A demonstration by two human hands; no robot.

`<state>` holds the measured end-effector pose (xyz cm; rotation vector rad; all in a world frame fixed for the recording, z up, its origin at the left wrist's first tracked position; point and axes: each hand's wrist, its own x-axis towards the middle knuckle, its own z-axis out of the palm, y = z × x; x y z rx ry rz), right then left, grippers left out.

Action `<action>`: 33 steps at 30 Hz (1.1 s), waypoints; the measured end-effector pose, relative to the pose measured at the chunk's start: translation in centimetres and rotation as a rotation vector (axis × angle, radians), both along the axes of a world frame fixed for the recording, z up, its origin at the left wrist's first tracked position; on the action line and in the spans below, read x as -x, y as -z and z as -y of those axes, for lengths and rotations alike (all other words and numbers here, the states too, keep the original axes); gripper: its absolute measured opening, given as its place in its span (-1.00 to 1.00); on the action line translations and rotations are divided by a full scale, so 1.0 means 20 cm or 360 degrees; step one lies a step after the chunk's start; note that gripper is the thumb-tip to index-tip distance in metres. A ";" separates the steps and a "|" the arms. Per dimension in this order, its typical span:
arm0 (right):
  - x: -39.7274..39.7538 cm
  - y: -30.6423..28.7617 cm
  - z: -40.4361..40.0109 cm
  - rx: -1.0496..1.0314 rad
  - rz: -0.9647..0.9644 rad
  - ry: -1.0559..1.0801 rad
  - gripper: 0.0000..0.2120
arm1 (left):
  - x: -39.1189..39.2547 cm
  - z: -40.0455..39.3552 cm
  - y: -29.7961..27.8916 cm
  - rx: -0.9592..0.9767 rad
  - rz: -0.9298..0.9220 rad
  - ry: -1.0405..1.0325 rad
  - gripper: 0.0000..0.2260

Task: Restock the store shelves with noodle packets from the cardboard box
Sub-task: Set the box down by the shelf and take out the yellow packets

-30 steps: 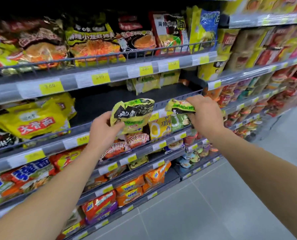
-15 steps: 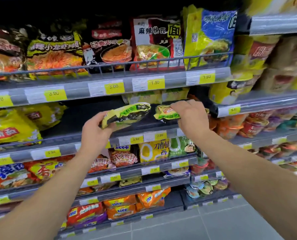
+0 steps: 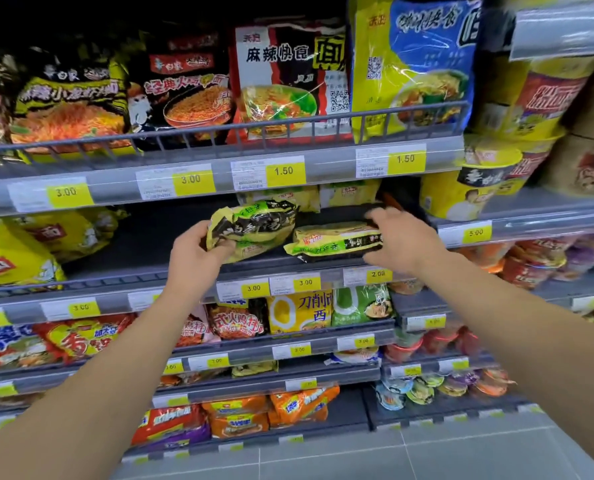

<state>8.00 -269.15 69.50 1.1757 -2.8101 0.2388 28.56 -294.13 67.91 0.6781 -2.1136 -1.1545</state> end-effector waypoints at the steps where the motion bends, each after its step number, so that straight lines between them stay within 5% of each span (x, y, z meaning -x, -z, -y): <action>1: 0.02 0.01 -0.02 0.0074 0.0118 -0.0001 -0.37 | 0.02 0.01 0.00 -0.0020 0.0015 0.0007 -0.86; 6: 0.03 0.05 0.00 0.0951 0.0415 0.0129 -0.74 | 0.10 0.03 0.04 -0.0188 0.0064 -0.0045 -0.93; 9: 0.05 0.03 0.07 0.1329 0.0577 0.0330 -0.73 | 0.17 0.04 0.01 -0.0278 0.0048 -0.0048 -0.88; 15: 0.10 0.07 0.17 0.0742 0.0595 0.0465 -0.22 | 0.33 0.06 -0.01 -0.0360 0.0290 -0.0170 -0.85; 21: 0.21 0.10 0.25 0.0733 0.0491 0.0790 -0.32 | 0.45 0.15 0.03 -0.0387 0.0480 -0.0176 -0.59; 27: 0.30 0.12 0.37 0.0527 0.0218 0.0815 -0.14 | 0.58 0.16 0.03 -0.0006 0.0557 -0.0449 -0.35; 30: 0.27 0.16 0.38 0.0350 -0.0183 0.0615 -0.47 | 0.58 0.14 0.04 0.0333 0.0520 -0.0588 -0.57; 33: 0.24 0.15 0.40 0.0031 0.0079 0.0217 -0.77 | 0.57 0.09 0.04 0.0722 0.0762 -0.0073 -0.91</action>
